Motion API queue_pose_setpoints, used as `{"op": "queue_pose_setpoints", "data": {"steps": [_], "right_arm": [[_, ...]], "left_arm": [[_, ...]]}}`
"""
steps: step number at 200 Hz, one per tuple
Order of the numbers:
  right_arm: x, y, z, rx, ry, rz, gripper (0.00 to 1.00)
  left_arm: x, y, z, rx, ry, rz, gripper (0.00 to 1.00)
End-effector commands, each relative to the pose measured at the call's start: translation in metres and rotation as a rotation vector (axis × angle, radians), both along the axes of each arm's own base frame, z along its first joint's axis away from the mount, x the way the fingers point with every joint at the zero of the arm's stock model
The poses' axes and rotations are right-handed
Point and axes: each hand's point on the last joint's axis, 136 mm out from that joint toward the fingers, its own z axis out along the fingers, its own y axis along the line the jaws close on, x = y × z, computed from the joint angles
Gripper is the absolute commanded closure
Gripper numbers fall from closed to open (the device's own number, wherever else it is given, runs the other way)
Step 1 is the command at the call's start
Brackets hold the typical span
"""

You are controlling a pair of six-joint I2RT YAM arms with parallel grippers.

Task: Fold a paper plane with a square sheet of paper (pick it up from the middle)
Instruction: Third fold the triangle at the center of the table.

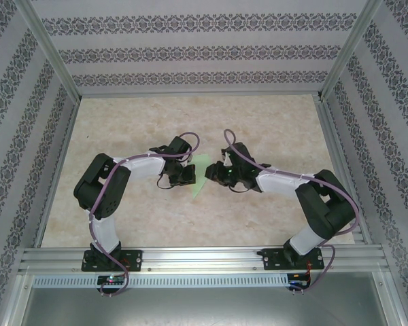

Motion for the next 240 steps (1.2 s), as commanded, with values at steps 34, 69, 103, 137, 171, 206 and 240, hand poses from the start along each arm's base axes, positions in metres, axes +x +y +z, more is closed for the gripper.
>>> {"op": "queue_pose_setpoints", "data": {"steps": [34, 69, 103, 137, 171, 206, 240], "right_arm": [[0.018, -0.013, -0.013, -0.107, 0.004, 0.001, 0.65], [0.023, 0.0, -0.018, -0.118, 0.016, 0.045, 0.64], [0.025, 0.007, -0.026, -0.121, 0.038, 0.066, 0.63], [0.022, 0.016, -0.032, -0.111, 0.056, 0.095, 0.61], [0.021, 0.022, -0.035, -0.095, 0.063, 0.106, 0.62], [0.022, 0.022, -0.038, -0.095, 0.075, 0.087, 0.64], [0.024, 0.021, -0.04, -0.091, 0.084, 0.061, 0.64]], "left_arm": [[0.008, -0.002, 0.023, -0.015, -0.085, -0.023, 0.99], [0.01, -0.001, 0.025, -0.005, -0.091, -0.028, 0.99], [0.01, 0.001, 0.023, 0.012, -0.092, -0.028, 0.97], [0.01, 0.0, 0.034, -0.01, -0.114, -0.032, 0.87], [0.008, 0.003, 0.044, -0.022, -0.146, -0.033, 0.74], [0.003, 0.008, 0.045, -0.029, -0.168, -0.039, 0.59], [-0.003, 0.005, 0.042, -0.06, -0.166, -0.063, 0.55]]}}
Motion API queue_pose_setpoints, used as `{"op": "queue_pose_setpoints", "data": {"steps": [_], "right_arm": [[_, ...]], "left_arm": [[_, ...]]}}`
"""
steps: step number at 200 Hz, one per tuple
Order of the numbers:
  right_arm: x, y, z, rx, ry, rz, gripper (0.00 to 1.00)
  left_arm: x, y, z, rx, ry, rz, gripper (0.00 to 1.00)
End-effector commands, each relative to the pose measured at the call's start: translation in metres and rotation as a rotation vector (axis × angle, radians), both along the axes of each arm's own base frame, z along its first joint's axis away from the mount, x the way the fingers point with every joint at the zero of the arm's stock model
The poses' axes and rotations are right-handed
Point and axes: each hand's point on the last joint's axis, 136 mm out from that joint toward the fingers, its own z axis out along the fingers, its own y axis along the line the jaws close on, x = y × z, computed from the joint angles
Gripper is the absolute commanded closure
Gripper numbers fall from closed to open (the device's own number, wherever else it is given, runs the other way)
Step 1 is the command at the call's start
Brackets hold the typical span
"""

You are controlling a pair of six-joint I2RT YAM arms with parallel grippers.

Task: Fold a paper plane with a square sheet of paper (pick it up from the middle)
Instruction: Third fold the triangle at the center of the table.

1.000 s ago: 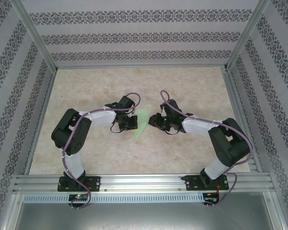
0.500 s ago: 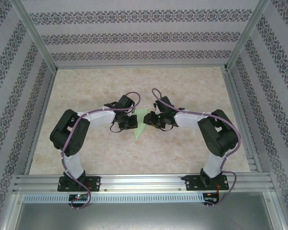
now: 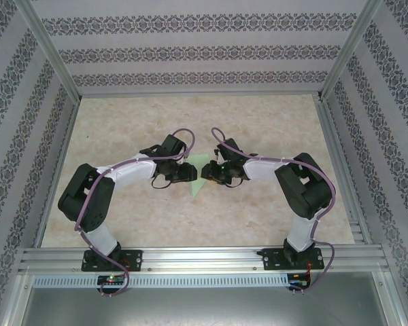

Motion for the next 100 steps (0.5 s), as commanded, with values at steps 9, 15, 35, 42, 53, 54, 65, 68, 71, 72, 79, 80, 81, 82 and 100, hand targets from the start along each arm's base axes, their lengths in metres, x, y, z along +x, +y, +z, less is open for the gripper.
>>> {"op": "queue_pose_setpoints", "data": {"steps": [9, 15, 35, 42, 53, 54, 65, 68, 71, 72, 79, 80, 81, 82, 100], "right_arm": [[0.009, 0.008, 0.004, 0.031, -0.015, -0.022, 0.64], [0.01, 0.008, 0.003, 0.031, -0.015, -0.024, 0.64], [0.01, 0.008, 0.004, 0.038, -0.014, -0.027, 0.64], [0.01, 0.008, 0.004, 0.04, -0.014, -0.027, 0.64], [0.01, 0.009, 0.005, 0.044, -0.017, -0.025, 0.64], [0.01, 0.009, 0.005, 0.044, -0.017, -0.025, 0.64], [0.01, 0.008, 0.004, 0.045, -0.015, -0.027, 0.64], [0.01, 0.008, 0.004, 0.045, -0.015, -0.028, 0.64], [0.01, 0.008, 0.004, 0.045, -0.015, -0.028, 0.64], [0.01, 0.008, 0.003, 0.044, -0.014, -0.027, 0.64], [0.011, 0.007, 0.004, 0.045, -0.015, -0.029, 0.64], [0.011, 0.007, 0.004, 0.045, -0.015, -0.029, 0.64], [0.011, 0.007, 0.003, 0.044, -0.014, -0.029, 0.64], [0.01, 0.007, 0.002, 0.044, -0.013, -0.03, 0.64], [0.01, 0.006, 0.001, 0.042, -0.01, -0.032, 0.63]], "left_arm": [[0.001, -0.008, 0.004, -0.055, -0.046, -0.048, 0.55], [0.001, -0.009, 0.003, -0.065, -0.044, -0.055, 0.56], [0.0, -0.017, 0.001, -0.103, -0.039, -0.083, 0.61], [0.001, -0.018, 0.001, -0.11, -0.044, -0.086, 0.64], [0.004, -0.019, 0.001, -0.11, -0.055, -0.088, 0.69], [0.004, -0.019, 0.001, -0.109, -0.056, -0.088, 0.69], [0.006, -0.02, 0.0, -0.104, -0.057, -0.089, 0.74], [0.006, -0.02, -0.001, -0.101, -0.056, -0.089, 0.76], [0.006, -0.02, -0.001, -0.1, -0.055, -0.089, 0.78], [0.007, -0.02, -0.001, -0.099, -0.055, -0.088, 0.78], [0.007, -0.019, -0.003, -0.092, -0.054, -0.086, 0.81], [0.008, -0.019, -0.003, -0.092, -0.054, -0.085, 0.82], [0.008, -0.019, -0.003, -0.09, -0.054, -0.083, 0.82], [0.008, -0.019, -0.003, -0.089, -0.055, -0.083, 0.82], [0.011, -0.016, -0.006, -0.072, -0.058, -0.074, 0.89]]}}
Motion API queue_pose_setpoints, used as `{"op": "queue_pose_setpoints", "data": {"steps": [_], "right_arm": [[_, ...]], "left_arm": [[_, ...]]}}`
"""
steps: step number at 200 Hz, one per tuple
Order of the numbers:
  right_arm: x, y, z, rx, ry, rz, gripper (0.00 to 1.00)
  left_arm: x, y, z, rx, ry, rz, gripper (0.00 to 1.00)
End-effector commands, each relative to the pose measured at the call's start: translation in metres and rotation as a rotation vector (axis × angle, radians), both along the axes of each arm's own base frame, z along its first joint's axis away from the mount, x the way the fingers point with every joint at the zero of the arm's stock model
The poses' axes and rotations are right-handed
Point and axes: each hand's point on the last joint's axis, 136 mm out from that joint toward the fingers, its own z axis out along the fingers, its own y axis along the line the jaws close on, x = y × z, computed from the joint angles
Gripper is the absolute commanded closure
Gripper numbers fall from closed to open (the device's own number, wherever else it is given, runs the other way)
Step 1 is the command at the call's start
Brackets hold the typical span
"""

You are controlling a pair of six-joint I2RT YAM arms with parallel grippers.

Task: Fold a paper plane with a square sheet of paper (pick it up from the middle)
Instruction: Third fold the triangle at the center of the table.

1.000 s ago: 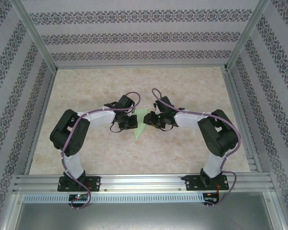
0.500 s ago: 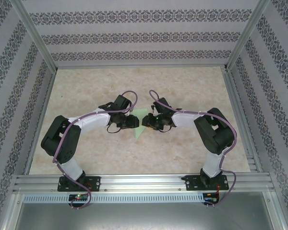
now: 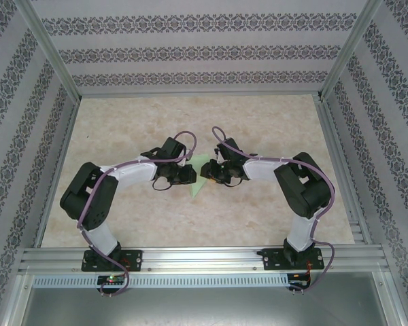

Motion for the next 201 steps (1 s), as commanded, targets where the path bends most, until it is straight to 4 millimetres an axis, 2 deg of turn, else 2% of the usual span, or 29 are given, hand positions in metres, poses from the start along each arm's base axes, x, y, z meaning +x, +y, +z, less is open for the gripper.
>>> {"op": "queue_pose_setpoints", "data": {"steps": [1, 21, 92, 140, 201], "right_arm": [[0.005, 0.003, 0.0, 0.02, -0.011, -0.003, 0.63], [0.005, 0.002, -0.002, 0.016, -0.009, -0.004, 0.63], [0.001, -0.006, -0.016, -0.047, 0.028, -0.005, 0.63], [0.0, -0.007, -0.018, -0.068, 0.031, 0.005, 0.63], [0.0, -0.006, -0.016, -0.064, 0.025, 0.014, 0.69]], "left_arm": [[0.012, -0.003, 0.001, -0.002, -0.043, -0.005, 0.89], [0.015, 0.001, 0.002, 0.023, -0.057, 0.002, 0.94], [0.021, 0.007, 0.0, 0.079, -0.077, 0.005, 0.96], [0.018, 0.003, -0.006, 0.064, -0.053, -0.009, 0.96], [0.015, 0.003, -0.015, 0.063, -0.026, -0.014, 0.96]]}}
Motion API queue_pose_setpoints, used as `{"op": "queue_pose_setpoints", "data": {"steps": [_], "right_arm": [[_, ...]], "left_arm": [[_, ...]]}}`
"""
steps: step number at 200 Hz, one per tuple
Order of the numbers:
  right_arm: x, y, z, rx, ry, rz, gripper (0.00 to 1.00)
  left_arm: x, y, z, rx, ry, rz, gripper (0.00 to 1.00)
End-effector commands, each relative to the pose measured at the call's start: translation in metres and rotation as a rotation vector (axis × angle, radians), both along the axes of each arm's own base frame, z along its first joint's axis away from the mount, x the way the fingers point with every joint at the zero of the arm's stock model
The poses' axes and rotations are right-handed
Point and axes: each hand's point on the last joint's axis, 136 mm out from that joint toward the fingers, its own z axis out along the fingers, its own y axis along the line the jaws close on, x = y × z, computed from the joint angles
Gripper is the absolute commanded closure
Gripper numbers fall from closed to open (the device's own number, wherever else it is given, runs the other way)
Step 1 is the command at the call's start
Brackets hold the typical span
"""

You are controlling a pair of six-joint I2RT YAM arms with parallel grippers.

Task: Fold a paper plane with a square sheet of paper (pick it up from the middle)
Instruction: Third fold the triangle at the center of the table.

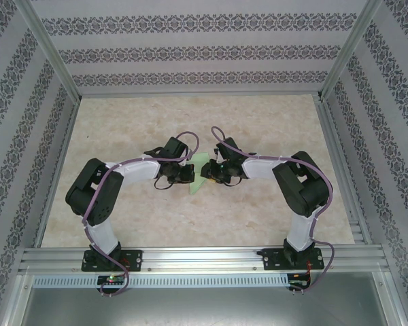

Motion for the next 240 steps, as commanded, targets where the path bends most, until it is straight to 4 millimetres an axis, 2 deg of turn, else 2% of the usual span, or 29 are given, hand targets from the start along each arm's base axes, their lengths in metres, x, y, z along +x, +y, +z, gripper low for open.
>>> {"op": "queue_pose_setpoints", "data": {"steps": [1, 118, 137, 173, 197, 216, 240], "right_arm": [[-0.001, -0.005, -0.011, -0.044, 0.014, 0.0, 0.69], [-0.003, -0.005, -0.014, -0.049, 0.022, 0.008, 0.7], [0.0, -0.002, -0.003, -0.027, 0.002, 0.01, 0.69], [0.006, 0.006, 0.043, 0.059, -0.115, 0.025, 0.69], [-0.003, 0.003, 0.058, 0.086, -0.156, 0.028, 0.7], [-0.019, 0.009, 0.054, 0.101, -0.139, 0.035, 0.77], [-0.04, 0.027, 0.046, 0.138, -0.113, 0.047, 0.87]], "left_arm": [[0.004, -0.003, -0.001, -0.007, -0.002, -0.021, 0.96], [0.002, 0.0, -0.013, 0.018, 0.026, -0.013, 0.97], [0.0, 0.001, -0.016, 0.021, 0.038, -0.015, 0.97], [-0.005, 0.006, -0.026, 0.048, 0.066, -0.008, 0.97], [-0.007, 0.006, -0.03, 0.051, 0.079, -0.008, 0.97], [-0.008, 0.007, -0.033, 0.056, 0.086, -0.004, 0.97], [-0.008, 0.009, -0.036, 0.061, 0.089, 0.003, 0.97]]}}
